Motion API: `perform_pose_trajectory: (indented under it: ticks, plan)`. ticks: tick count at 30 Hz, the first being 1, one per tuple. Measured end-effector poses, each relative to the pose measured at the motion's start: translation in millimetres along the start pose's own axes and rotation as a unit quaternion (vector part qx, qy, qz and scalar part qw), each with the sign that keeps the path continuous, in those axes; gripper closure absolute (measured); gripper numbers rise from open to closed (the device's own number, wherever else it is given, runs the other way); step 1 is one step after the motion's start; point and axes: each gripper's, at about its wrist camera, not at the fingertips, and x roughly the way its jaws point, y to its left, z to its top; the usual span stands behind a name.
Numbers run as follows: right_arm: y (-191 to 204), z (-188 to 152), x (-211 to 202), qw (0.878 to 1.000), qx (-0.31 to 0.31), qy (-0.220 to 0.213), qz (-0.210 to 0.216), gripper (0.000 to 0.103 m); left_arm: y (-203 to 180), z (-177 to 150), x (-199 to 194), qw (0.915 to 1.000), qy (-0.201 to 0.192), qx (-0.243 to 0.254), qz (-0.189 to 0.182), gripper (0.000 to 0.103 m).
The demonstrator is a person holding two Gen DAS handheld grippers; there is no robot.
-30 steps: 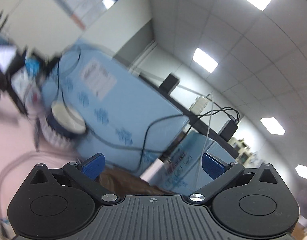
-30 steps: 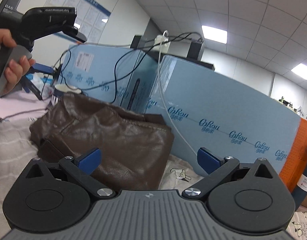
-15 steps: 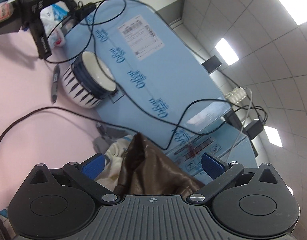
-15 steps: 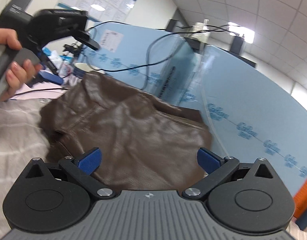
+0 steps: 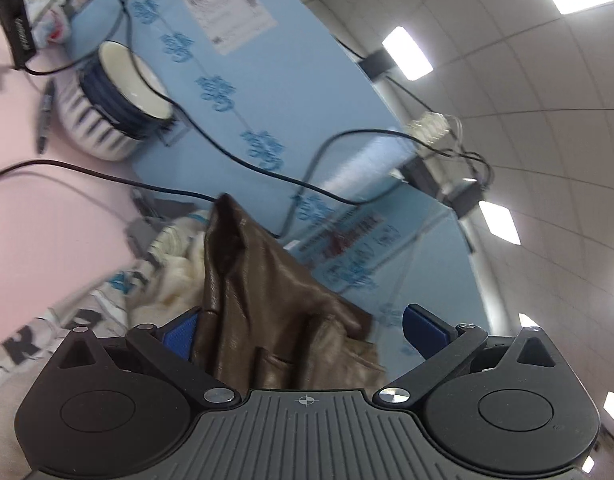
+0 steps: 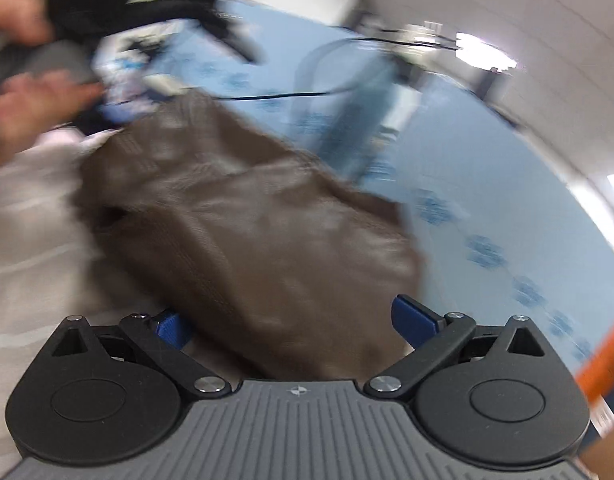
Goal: Fold clothes
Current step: 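Grasp the brown leather jacket with the left gripper while the right gripper grasps it too, then lift the jacket with both grippers and spread it onto the bed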
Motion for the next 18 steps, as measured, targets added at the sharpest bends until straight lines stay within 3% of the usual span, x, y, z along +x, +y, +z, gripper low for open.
perform_pose_trajectory:
  ticks: [5, 8, 11, 13, 14, 15, 16, 17, 18]
  plan:
    - [-32.8, 5.1, -8.2, 0.994, 0.084, -0.044, -0.049, 0.002, -8.4, 2.8, 14.5, 0.9996, 0.004, 0.022, 0.016, 0.000]
    - [-36.6, 11.0, 3.1, 0.992, 0.097, -0.042, -0.063, 0.002, -13.4, 4.5, 23.2, 0.9991, 0.006, 0.035, 0.026, 0.001]
    - [-35.5, 13.0, 16.5, 0.993, 0.099, -0.036, -0.045, 0.010, -17.4, 5.2, 33.3, 0.9977, 0.008, 0.052, 0.043, 0.015]
    - [-34.8, 13.8, 23.8, 0.994, 0.102, -0.033, -0.030, 0.031, -18.0, 1.6, 39.1, 0.9951, 0.008, 0.074, 0.064, 0.031]
    - [-34.9, 14.3, 26.7, 0.994, 0.105, -0.033, -0.023, 0.038, -18.8, -0.8, 40.1, 0.9931, 0.006, 0.088, 0.077, 0.046]
    - [-38.4, 15.6, 22.9, 0.992, 0.116, -0.038, -0.019, 0.055, -19.7, -3.2, 41.0, 0.9906, 0.004, 0.103, 0.090, 0.067]
    - [-42.0, 16.9, 19.0, 0.991, 0.127, -0.043, -0.015, 0.071, -20.4, -5.0, 41.0, 0.9882, 0.001, 0.116, 0.100, 0.076]
    - [-45.6, 18.1, 15.1, 0.989, 0.139, -0.049, -0.011, 0.077, -21.1, -6.8, 40.8, 0.9857, -0.002, 0.128, 0.109, 0.086]
    - [-49.2, 19.4, 11.3, 0.987, 0.150, -0.054, -0.008, 0.084, -22.5, -9.5, 40.0, 0.9838, -0.006, 0.140, 0.112, 0.089]
